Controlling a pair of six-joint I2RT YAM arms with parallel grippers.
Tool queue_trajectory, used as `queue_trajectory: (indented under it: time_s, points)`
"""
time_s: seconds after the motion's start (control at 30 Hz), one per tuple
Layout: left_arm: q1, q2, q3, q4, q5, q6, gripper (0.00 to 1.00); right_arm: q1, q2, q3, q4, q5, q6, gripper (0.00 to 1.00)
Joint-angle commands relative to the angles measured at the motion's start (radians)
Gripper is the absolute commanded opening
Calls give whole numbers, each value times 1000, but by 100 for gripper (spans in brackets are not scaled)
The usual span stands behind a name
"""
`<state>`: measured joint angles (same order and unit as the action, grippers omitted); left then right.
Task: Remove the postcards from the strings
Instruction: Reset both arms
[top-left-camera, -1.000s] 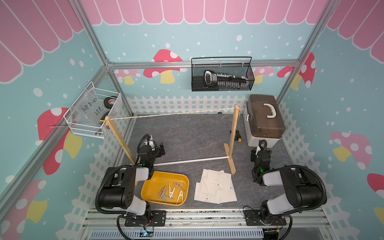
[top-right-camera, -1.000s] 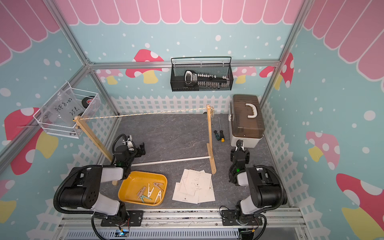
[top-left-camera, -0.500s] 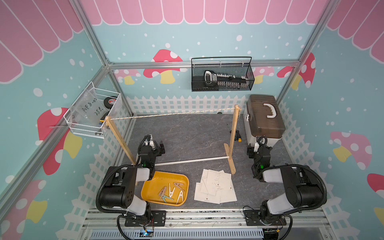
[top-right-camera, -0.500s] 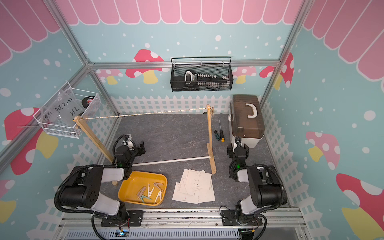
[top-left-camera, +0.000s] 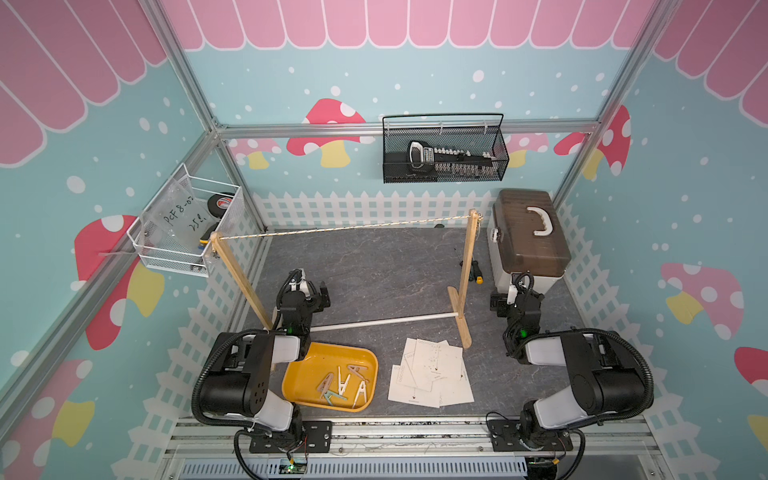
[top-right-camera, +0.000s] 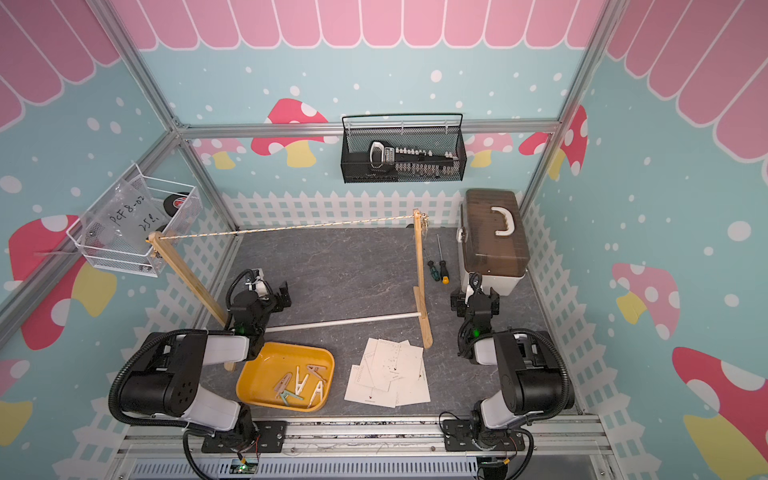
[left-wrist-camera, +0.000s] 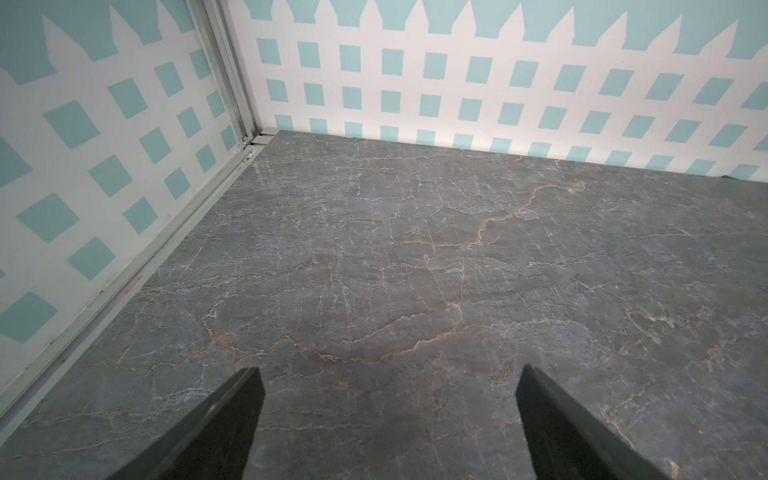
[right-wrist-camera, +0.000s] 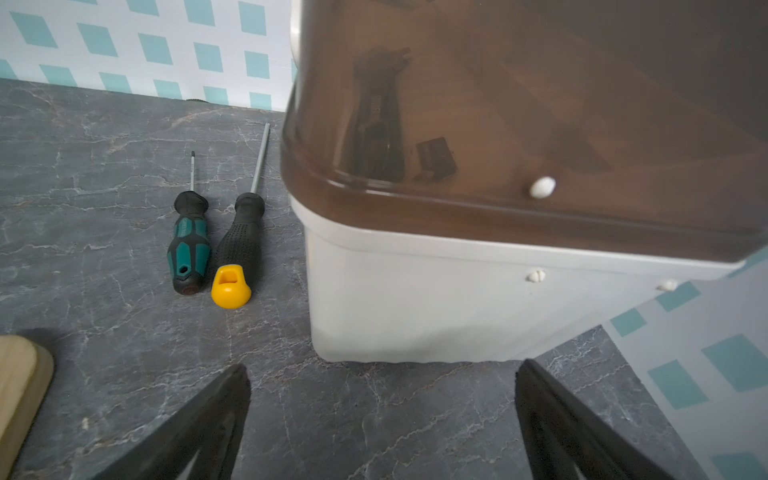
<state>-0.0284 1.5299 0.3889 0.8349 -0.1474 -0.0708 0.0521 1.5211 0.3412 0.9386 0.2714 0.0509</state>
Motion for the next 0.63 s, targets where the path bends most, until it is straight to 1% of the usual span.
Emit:
queue_trajectory:
  time_s: [0.0,0.37,0.47,0.6]
  points:
    - [-4,10,16,25,-18,26,99,-6,5,7,5,0,-11,99]
    - [-4,12,16,24,-18,26,99,-6,8,10,2,-1,-10,99]
    - [-4,12,18,24,-17,26,100,-34,12,26,-23,-59,6,99]
    - [-4,12,18,24,-16,26,100,-39,3,17,-19,-68,3,99]
